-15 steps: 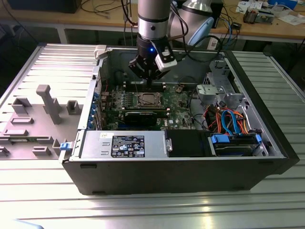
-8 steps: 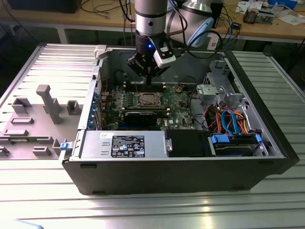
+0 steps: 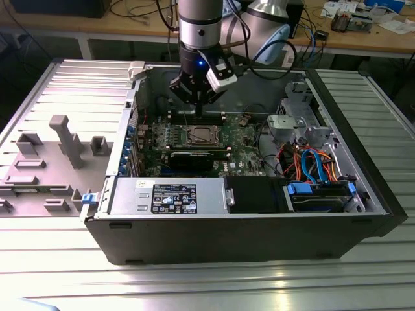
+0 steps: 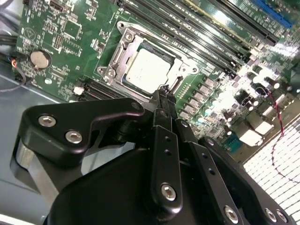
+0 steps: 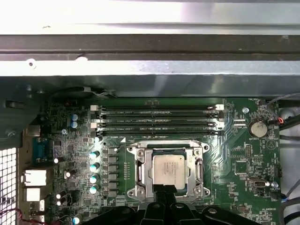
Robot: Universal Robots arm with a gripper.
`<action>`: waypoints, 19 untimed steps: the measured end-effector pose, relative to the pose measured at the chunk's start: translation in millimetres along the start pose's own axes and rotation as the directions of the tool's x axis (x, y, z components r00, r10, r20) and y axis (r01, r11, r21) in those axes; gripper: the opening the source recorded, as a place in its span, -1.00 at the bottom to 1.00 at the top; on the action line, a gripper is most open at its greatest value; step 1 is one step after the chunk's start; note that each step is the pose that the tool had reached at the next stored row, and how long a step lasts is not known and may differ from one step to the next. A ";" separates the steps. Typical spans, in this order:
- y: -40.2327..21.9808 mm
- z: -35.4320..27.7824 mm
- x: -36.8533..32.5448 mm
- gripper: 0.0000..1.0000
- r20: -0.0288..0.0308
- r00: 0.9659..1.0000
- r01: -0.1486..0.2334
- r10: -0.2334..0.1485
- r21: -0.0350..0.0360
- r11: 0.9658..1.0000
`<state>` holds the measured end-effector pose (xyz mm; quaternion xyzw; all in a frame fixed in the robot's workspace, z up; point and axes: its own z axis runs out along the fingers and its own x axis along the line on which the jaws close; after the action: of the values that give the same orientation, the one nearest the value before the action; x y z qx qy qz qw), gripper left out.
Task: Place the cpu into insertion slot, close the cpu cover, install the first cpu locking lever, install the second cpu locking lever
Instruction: 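Install the first cpu locking lever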
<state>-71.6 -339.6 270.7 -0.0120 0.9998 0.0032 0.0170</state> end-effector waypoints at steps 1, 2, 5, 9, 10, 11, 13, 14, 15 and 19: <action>0.0 0.1 1.0 -0.79 0.000 1.000 0.014 -0.014 -0.001 1.000; 0.0 0.0 3.0 -0.79 0.000 1.000 0.014 -0.014 -0.001 1.000; 0.2 -0.1 6.7 -0.79 0.000 1.000 0.014 -0.014 -0.001 1.000; 0.3 -0.3 14.4 -0.79 0.000 1.000 0.004 -0.004 0.000 1.000; 0.3 -0.4 15.7 -0.79 0.000 1.000 0.001 -0.001 0.000 1.000; 0.4 -0.4 16.2 -0.79 0.000 1.000 0.001 -0.001 0.000 1.000; 0.4 -0.4 16.3 -0.79 0.000 1.000 0.001 -0.001 0.000 1.000; 0.4 -0.4 16.3 -0.79 0.000 1.000 0.001 -0.001 0.000 1.000; 0.4 -0.3 17.1 -0.79 0.000 1.000 0.001 -0.001 0.000 1.000; 0.5 -0.1 23.8 -0.79 0.000 1.000 0.001 -0.001 0.000 1.000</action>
<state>-95.4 -339.7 270.0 -0.0124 0.9998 0.0034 0.0171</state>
